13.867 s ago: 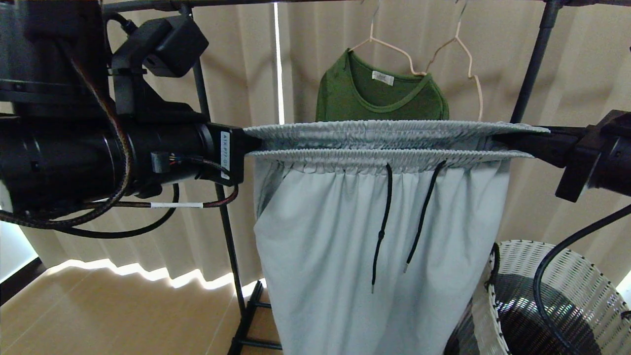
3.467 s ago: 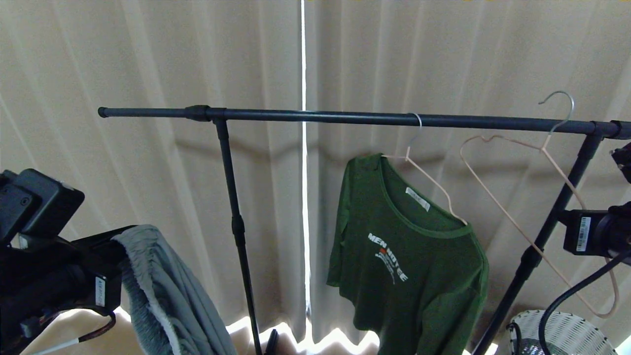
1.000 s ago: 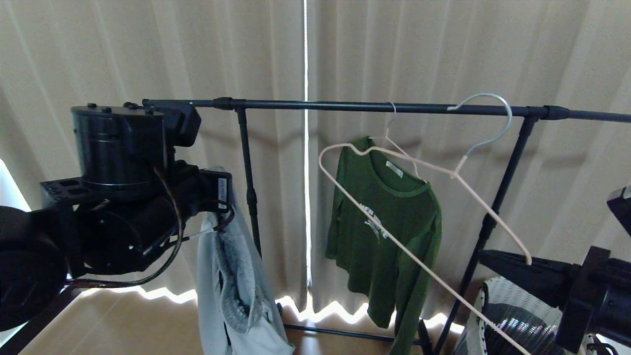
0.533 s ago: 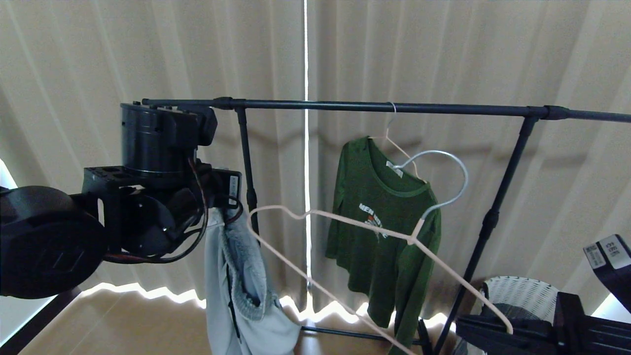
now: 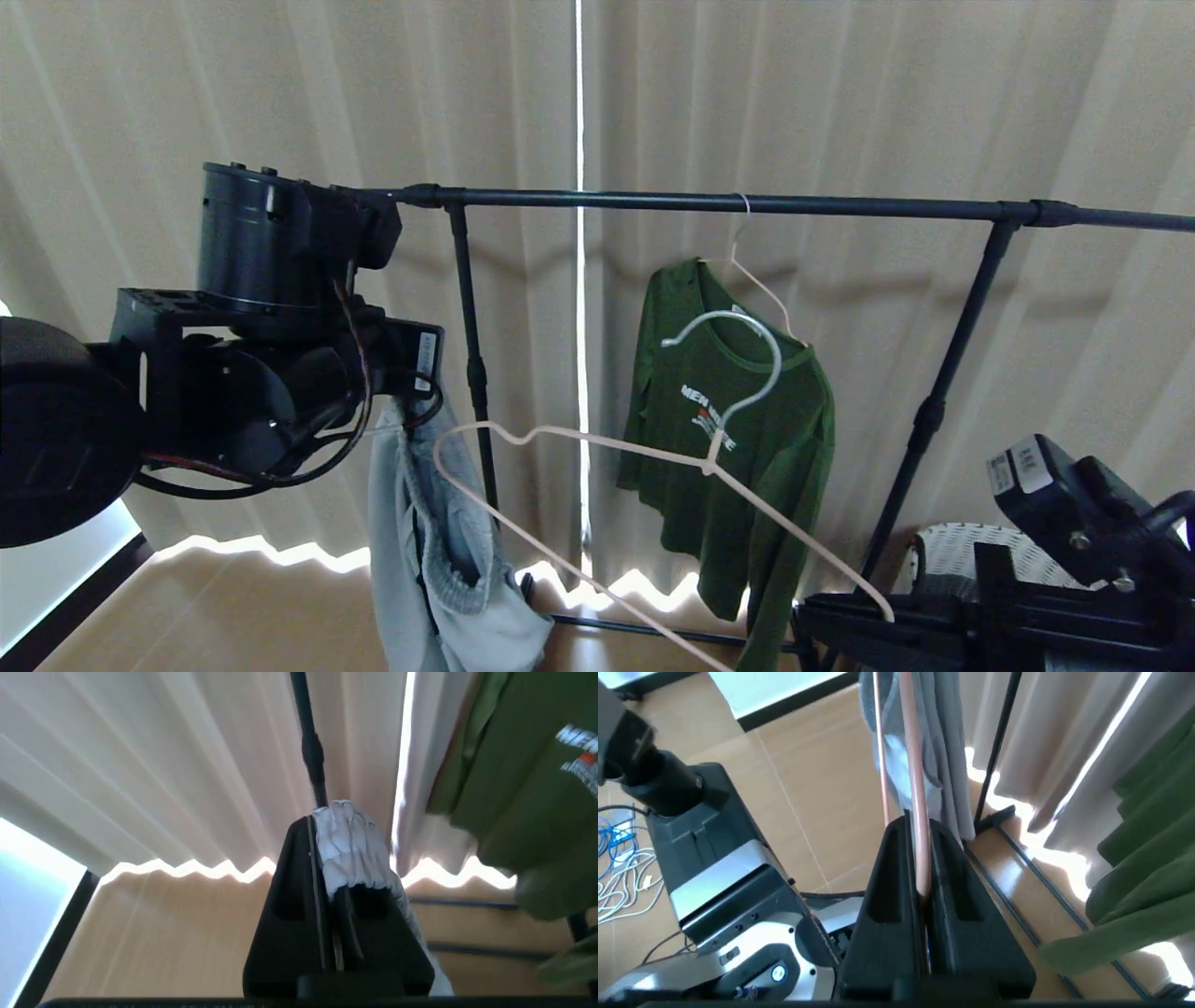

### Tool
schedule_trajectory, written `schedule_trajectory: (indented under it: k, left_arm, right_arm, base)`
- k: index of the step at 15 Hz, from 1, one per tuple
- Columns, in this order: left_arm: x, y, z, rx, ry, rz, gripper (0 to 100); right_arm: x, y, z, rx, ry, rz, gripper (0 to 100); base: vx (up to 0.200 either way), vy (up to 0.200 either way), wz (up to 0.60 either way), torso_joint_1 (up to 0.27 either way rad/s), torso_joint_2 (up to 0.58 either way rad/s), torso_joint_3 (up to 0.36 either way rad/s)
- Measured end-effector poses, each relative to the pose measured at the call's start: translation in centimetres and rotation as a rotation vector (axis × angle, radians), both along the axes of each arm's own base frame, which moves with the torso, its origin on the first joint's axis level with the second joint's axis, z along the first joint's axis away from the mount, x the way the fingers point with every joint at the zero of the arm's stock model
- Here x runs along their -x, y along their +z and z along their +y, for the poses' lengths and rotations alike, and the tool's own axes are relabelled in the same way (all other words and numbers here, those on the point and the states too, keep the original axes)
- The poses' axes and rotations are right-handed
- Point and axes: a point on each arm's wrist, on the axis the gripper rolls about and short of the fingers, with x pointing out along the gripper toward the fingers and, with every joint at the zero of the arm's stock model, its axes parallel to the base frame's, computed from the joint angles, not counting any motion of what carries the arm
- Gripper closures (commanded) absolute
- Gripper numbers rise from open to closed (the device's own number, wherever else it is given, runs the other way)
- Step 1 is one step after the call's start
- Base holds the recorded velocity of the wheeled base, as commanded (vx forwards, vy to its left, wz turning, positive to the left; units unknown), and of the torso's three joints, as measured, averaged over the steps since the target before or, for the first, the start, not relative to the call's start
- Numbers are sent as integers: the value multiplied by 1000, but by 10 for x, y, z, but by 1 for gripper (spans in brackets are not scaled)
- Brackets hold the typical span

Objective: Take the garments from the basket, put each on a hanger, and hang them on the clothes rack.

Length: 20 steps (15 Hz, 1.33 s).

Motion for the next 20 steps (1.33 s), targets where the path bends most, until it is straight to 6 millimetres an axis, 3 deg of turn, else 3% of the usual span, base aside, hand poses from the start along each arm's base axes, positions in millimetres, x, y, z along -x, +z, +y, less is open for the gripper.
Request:
schedule_trajectory:
  k: [7,14,20]
  left_arm:
    - [-2,3,0,30,12,-12,100]
    - [-5,6,4,-25,35,94,100]
    - [-6,12,3,20,51,87,100]
  right_arm:
    - [-36,12,29,-52,-54,40,100]
    - [-64,2,58,-87,-218,83,100]
    - [-61,-13,98,-97,-222,157,100]
  base:
    - [0,0,0,0,0,0]
    - [0,0,0,0,0,0]
    - [0,0,0,0,0,0]
